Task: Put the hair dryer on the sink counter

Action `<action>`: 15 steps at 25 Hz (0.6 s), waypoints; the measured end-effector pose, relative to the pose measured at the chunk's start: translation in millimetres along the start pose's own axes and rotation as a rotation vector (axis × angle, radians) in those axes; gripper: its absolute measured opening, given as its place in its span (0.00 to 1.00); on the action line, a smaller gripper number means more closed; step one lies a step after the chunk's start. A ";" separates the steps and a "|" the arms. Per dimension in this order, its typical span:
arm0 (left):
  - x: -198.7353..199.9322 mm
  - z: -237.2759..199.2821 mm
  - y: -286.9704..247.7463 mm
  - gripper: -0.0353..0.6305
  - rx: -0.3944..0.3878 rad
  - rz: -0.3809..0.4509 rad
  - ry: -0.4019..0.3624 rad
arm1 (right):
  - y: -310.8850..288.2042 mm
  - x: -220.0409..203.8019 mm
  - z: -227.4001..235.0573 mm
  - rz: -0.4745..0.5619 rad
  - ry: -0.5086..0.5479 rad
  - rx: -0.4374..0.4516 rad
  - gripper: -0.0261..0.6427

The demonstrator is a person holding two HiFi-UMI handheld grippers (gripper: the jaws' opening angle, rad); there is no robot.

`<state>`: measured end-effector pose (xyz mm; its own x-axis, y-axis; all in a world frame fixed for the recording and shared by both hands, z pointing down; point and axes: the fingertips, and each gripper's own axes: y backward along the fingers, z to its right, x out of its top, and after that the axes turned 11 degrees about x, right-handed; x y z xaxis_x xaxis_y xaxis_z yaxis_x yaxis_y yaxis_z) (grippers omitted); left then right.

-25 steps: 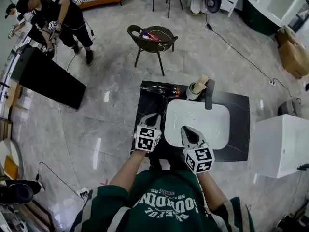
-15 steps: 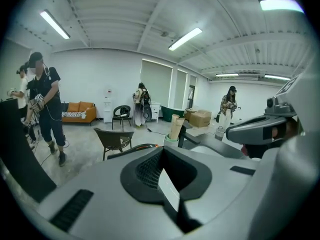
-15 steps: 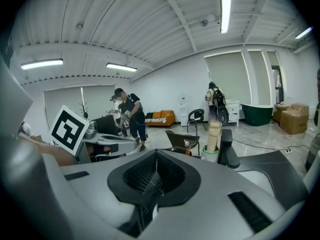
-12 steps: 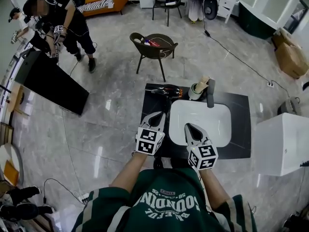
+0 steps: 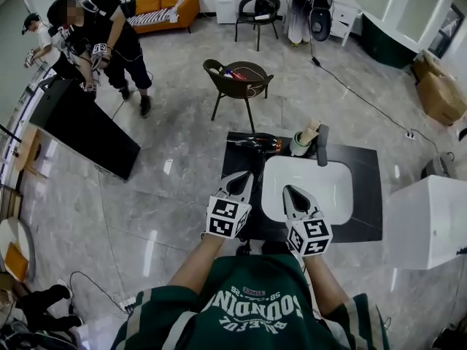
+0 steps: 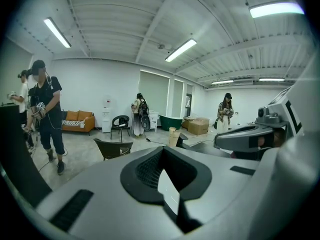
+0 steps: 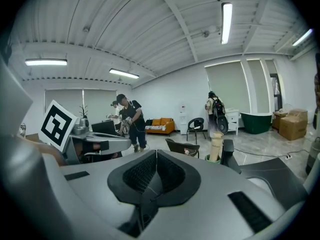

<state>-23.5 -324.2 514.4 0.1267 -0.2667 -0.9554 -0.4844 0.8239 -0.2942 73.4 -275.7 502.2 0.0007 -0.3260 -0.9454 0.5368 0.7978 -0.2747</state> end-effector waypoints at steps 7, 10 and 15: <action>-1.6 -3.4 8.5 0.07 -0.010 0.005 -0.009 | 6.9 2.4 -4.4 0.013 0.013 -0.020 0.10; -2.0 -2.3 10.1 0.07 -0.015 0.005 -0.010 | 7.9 -1.9 -6.4 0.007 0.011 -0.021 0.10; -4.5 -0.2 9.8 0.07 -0.022 0.003 -0.012 | 6.7 -4.3 -7.5 0.002 0.017 -0.014 0.10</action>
<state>-29.1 -315.0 515.8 0.1361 -0.2583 -0.9564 -0.5036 0.8133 -0.2913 70.6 -265.1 503.0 -0.0125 -0.3160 -0.9487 0.5249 0.8054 -0.2752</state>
